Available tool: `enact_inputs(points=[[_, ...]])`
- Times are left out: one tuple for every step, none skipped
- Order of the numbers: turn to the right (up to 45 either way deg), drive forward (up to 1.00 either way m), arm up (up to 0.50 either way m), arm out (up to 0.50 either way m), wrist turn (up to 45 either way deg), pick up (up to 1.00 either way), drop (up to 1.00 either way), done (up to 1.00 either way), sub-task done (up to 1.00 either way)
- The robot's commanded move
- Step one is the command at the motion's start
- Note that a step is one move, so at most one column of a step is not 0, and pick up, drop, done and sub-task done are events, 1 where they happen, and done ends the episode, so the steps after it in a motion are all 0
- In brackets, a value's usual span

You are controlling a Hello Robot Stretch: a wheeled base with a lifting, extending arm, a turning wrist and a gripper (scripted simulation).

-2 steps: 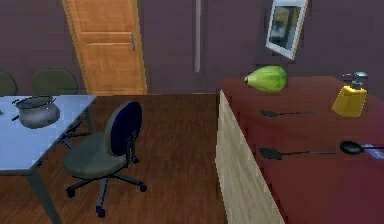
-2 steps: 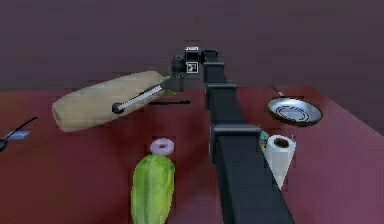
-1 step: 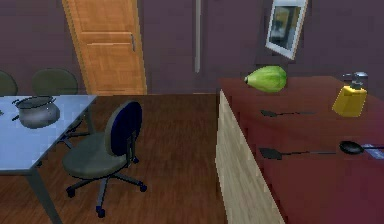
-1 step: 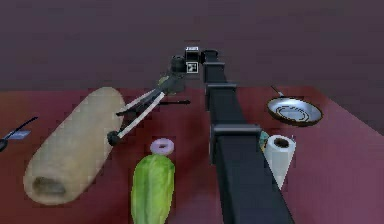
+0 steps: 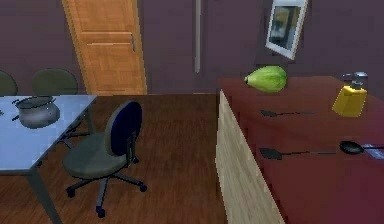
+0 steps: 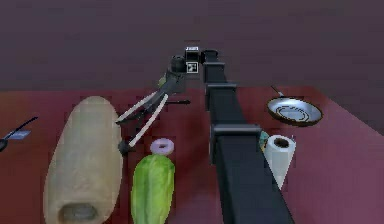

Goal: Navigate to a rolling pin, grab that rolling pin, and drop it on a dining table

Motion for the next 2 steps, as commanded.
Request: enact_inputs(points=[[0.0,0.0,0.0,-0.42,0.0,0.0,0.0,0.0,0.0],[45.0,0.0,0.0,0.0,0.0,0.0,0.0,0.0,0.0]])
